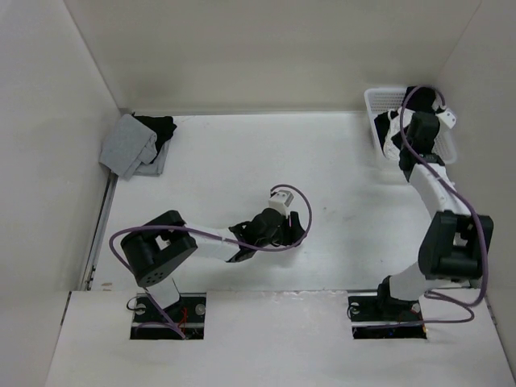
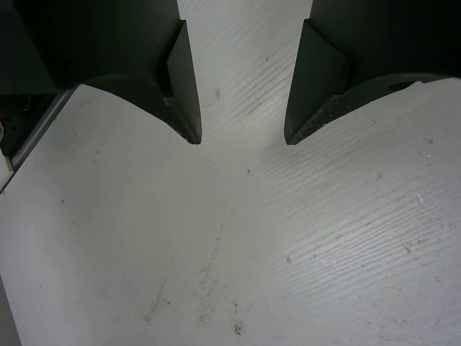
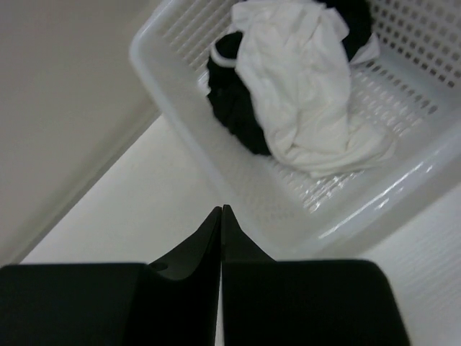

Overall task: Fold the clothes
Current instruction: Grab the tank top from the pile

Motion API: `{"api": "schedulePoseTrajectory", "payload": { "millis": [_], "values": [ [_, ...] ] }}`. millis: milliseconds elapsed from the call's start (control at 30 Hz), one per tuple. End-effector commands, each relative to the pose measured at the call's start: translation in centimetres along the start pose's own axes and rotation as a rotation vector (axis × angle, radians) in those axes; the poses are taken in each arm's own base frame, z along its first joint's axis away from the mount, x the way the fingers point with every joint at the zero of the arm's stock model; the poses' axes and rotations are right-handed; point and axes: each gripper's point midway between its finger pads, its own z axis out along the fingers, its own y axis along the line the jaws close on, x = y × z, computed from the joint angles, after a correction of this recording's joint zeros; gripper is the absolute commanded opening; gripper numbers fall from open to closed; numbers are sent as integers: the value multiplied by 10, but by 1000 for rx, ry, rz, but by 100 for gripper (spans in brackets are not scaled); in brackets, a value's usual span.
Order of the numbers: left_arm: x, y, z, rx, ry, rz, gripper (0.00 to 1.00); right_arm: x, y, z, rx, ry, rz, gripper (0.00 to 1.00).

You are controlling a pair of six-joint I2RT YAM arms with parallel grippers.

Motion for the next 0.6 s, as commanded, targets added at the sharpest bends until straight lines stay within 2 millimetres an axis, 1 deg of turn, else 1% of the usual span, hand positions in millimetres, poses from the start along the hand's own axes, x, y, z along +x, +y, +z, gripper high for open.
{"api": "schedulePoseTrajectory", "payload": {
  "millis": [0, 33, 67, 100, 133, 200, 267, 333, 433, 500, 567],
  "values": [
    [-33, -26, -11, 102, -118, 11, 47, -31, -24, 44, 99, -50, -15, 8],
    [-35, -24, -11, 100, -125, 8, 47, -33, -33, 60, 122, -45, -25, 15],
    [-36, -22, -12, 97, -130, 4, 47, -32, -45, 80, 142, -25, -35, 23],
    [-37, -21, -12, 97, -131, -1, 47, -32, -47, 88, 144, -18, -38, 27],
    [-39, -18, -13, 92, -137, -4, 48, -28, -54, 104, 145, 5, -48, 33],
    [-43, -14, -14, 83, -148, -11, 48, -23, -63, 127, 143, 38, -56, 40],
    [-46, -9, -14, 75, -156, -22, 48, -21, -72, 146, 143, 55, -62, 43],
    [-47, -8, -14, 78, -157, -30, 48, -18, -77, 158, 145, 70, -61, 45],
    [-44, -7, -11, 77, -150, -36, 48, -2, -73, 179, 98, 125, -61, 45],
    [-42, -9, -8, 86, -139, -45, 48, 4, -72, 189, 87, 139, -59, 45],
    [-36, -12, -6, 100, -118, -51, 48, 7, -66, 196, 56, 139, -44, 44]
  ]
}}
